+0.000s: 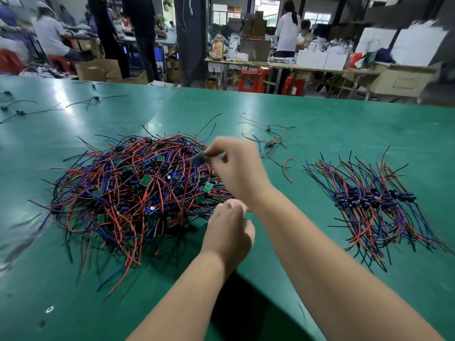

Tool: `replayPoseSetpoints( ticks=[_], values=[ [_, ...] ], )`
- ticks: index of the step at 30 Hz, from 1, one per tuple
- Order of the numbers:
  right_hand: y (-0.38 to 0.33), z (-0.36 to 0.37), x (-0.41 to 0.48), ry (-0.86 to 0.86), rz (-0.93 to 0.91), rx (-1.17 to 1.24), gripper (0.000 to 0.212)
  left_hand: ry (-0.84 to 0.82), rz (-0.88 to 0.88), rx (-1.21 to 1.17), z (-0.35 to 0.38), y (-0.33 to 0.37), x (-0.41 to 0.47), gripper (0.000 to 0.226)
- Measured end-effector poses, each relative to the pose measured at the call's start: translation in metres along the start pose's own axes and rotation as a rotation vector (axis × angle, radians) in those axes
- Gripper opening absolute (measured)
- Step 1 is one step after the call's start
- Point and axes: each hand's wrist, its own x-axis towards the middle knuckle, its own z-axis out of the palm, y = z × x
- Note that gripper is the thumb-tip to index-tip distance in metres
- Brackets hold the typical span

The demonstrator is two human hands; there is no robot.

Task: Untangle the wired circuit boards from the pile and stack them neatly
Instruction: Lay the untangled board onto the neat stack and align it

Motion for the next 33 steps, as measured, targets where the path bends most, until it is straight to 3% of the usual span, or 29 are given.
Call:
replayPoseSetpoints(
  ticks=[3,5,8,10,14,18,24,27,30,31,33],
  values=[
    [-0.008,-0.042,-0.011,0.135,0.114,0.362,0.024,0.118,0.042,-0.122,0.001,0.001,0.002,0.031],
    [-0.005,-0.067,-0.022,0.155,0.174,0.550,0.020,0.171,-0.048,-0.293,-0.002,0.007,0.006,0.027],
    [0.008,-0.090,-0.041,0.198,0.320,0.678,0.014,0.100,-0.275,-0.850,-0.007,0.016,0.011,0.016],
    [0.019,-0.095,-0.055,0.188,0.433,0.658,0.013,0.018,-0.293,-1.061,-0.009,0.018,0.011,0.015],
    [0.032,-0.092,-0.078,0.140,0.604,0.660,0.018,-0.039,-0.147,-1.038,-0.010,0.023,0.004,0.017],
    [0.038,-0.082,-0.092,0.146,0.644,0.613,0.018,0.006,-0.020,-1.061,-0.009,0.027,0.001,0.045],
    [0.037,-0.065,-0.103,0.064,0.648,0.488,0.017,0.164,-0.102,-1.129,-0.012,0.026,0.004,0.016],
    [0.034,-0.066,-0.108,-0.109,0.634,0.594,0.017,0.167,-0.199,-1.162,-0.015,0.024,0.005,0.015],
    [0.031,-0.079,-0.112,-0.516,0.641,0.640,0.027,0.186,-0.257,-1.157,-0.018,0.021,0.008,0.017],
    [0.032,-0.082,-0.112,-0.545,0.650,0.620,0.035,0.167,-0.250,-1.141,-0.019,0.020,0.009,0.016],
    [0.037,-0.083,-0.111,-0.420,0.687,0.644,0.041,0.086,-0.209,-1.097,-0.020,0.019,0.008,0.015]
  ],
)
